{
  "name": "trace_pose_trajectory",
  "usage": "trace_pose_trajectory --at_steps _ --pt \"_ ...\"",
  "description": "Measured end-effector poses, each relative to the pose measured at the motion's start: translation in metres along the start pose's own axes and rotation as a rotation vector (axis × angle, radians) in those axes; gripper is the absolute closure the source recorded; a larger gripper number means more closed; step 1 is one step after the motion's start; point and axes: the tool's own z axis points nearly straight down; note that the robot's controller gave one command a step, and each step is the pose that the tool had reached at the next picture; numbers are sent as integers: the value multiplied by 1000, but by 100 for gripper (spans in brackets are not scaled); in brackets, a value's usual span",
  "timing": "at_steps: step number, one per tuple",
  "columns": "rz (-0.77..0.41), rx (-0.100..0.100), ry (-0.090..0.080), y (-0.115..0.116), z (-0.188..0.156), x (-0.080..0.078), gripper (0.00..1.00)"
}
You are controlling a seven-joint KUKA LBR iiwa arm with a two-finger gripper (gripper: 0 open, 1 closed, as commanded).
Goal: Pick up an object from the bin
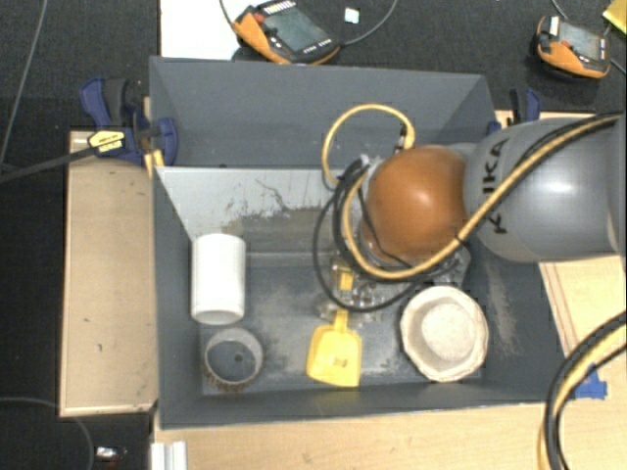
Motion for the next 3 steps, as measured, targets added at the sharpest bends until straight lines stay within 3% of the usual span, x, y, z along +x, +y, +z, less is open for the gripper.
trace_pose_trajectory --at_steps 1,3 --pt "4 2 -3 0 -4 0 100" --pt "8 -7 -2 2 -85 -1 100"
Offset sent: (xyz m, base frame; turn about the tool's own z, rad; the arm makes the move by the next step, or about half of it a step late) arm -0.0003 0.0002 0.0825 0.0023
